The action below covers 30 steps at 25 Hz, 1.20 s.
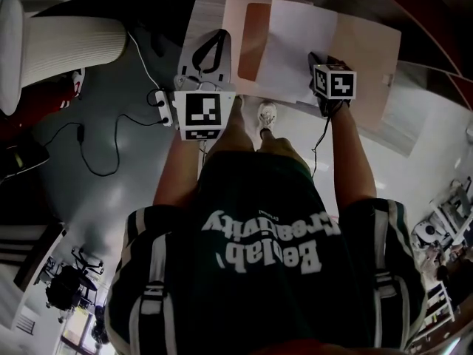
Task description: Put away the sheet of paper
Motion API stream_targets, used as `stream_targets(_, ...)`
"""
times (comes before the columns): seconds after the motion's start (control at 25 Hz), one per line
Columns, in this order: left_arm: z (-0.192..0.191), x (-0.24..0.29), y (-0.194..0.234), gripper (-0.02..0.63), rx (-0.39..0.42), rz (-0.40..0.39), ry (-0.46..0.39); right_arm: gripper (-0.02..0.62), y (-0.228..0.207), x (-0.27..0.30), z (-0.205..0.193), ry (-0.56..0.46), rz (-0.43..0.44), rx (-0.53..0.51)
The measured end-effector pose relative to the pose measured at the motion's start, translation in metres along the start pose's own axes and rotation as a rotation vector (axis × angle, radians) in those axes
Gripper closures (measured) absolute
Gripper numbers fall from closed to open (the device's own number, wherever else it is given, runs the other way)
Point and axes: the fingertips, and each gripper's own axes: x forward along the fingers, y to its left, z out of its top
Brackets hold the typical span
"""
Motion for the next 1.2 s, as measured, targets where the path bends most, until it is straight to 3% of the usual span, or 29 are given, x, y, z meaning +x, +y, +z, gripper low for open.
stream_targets(0.44,0.001,0.005,-0.006,0.587,0.001,-0.025,0.003,0.561,-0.064,-0.022,-0.027,0.068,-0.134,-0.044)
stream_targets(1.2,-0.007,0.002,-0.002,0.588,-0.009,-0.021,0.013,0.561,-0.115,-0.05,-0.043,0.101,-0.29,-0.034)
